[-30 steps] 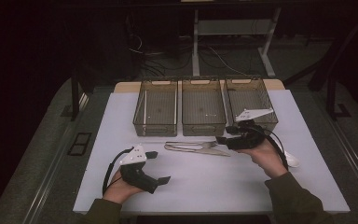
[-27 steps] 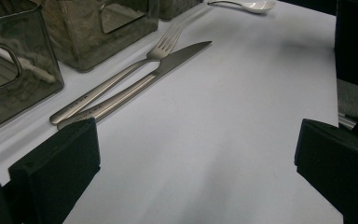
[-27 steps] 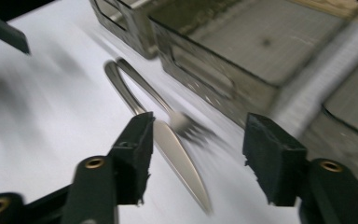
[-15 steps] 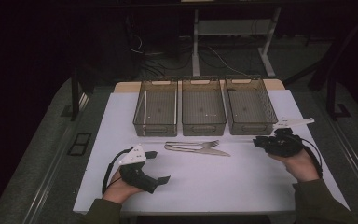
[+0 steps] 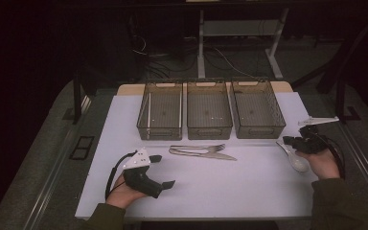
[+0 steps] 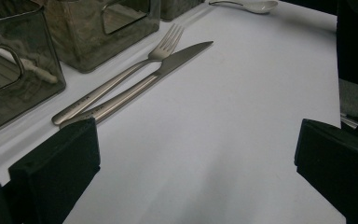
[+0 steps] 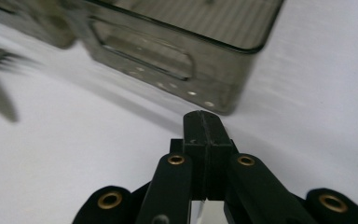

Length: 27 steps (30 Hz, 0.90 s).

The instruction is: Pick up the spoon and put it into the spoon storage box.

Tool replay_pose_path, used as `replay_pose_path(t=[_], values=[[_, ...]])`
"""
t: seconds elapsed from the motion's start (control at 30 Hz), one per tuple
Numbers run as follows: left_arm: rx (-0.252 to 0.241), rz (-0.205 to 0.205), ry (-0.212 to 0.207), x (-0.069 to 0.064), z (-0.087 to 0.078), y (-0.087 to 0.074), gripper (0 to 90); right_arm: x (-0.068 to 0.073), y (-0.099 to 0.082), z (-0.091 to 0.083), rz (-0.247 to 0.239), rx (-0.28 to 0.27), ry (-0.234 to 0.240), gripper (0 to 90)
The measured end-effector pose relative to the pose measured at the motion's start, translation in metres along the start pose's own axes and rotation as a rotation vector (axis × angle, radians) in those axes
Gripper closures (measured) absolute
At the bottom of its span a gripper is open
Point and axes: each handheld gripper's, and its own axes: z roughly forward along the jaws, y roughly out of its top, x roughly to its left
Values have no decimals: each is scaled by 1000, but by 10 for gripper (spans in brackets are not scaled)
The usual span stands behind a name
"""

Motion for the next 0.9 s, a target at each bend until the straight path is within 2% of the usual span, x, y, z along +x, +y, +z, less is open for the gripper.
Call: replay_pose_path(t=[0.3, 0.4, 0.57, 0.67, 0.9], values=[[5, 4, -1, 0, 1, 0, 0, -18, 2, 27, 29, 64, -64, 896], [5, 3, 0, 0, 1, 0, 0, -23, 1, 34, 38, 82, -60, 896], [4, 2, 0, 0, 1, 0, 0, -22, 1, 36, 36, 88, -46, 896], [5, 3, -2, -1, 1, 0, 0, -20, 1, 37, 36, 100, -41, 896], [5, 3, -2, 0, 1, 0, 0, -11, 2, 40, -1, 114, 0, 896]])
